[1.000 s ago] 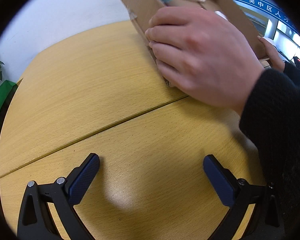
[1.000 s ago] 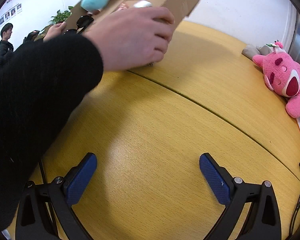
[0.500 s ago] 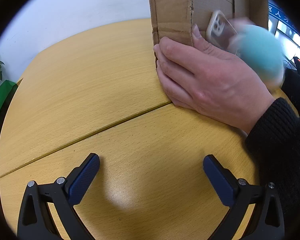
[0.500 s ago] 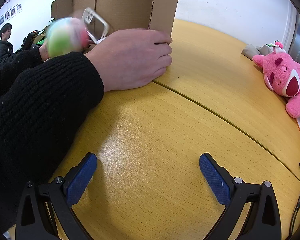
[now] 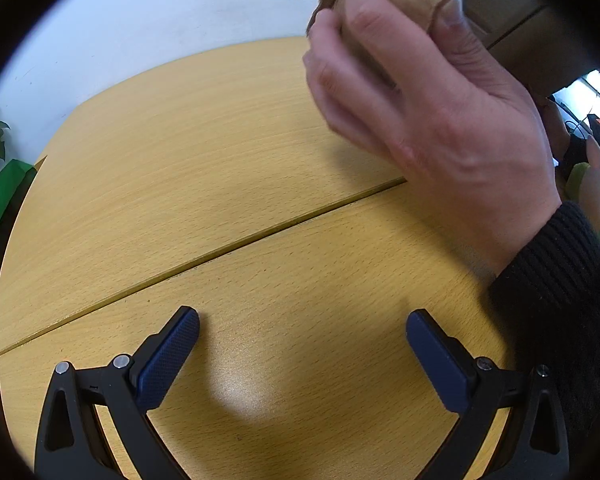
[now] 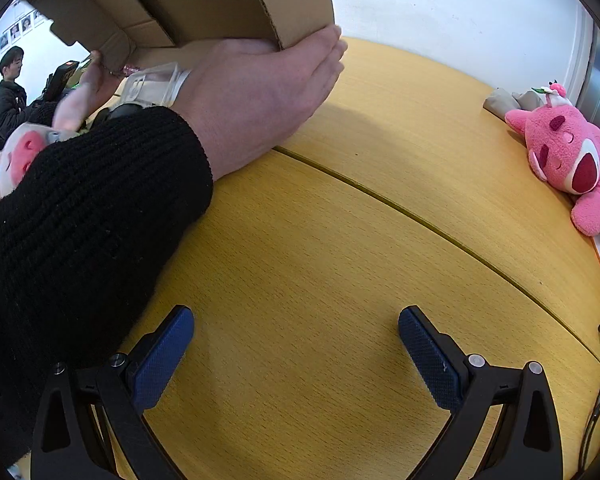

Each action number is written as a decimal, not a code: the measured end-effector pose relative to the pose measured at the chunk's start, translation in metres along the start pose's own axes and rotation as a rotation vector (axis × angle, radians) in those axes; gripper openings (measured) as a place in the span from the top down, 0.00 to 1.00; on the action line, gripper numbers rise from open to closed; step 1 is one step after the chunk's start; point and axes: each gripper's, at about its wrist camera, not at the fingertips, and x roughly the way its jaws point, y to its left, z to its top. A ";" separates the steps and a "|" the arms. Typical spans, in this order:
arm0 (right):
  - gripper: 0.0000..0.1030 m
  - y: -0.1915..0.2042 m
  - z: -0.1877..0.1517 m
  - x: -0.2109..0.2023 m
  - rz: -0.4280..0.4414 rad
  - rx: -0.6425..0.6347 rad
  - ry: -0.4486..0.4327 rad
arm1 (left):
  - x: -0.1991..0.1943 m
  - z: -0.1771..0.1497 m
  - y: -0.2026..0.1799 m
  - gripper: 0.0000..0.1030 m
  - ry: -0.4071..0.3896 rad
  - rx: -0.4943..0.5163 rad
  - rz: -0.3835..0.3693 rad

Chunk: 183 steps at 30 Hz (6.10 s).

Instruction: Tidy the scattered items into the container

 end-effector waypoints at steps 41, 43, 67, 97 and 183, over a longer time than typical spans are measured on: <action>0.00 0.000 -0.001 -0.001 -0.006 0.009 0.000 | -0.001 0.001 -0.004 0.00 0.000 -0.016 0.011; 0.00 0.000 -0.001 -0.001 -0.007 0.009 0.000 | -0.001 0.000 -0.005 0.00 0.000 -0.020 0.015; 0.00 0.000 -0.001 -0.001 -0.010 0.014 -0.001 | 0.000 0.001 -0.007 0.00 0.000 -0.020 0.014; 0.00 0.000 0.008 0.006 -0.107 0.149 -0.001 | -0.004 -0.007 -0.047 0.00 0.000 -0.078 0.058; 0.17 0.239 0.157 -0.021 0.013 0.490 -0.277 | -0.080 0.025 -0.285 0.31 -0.186 -0.087 -0.209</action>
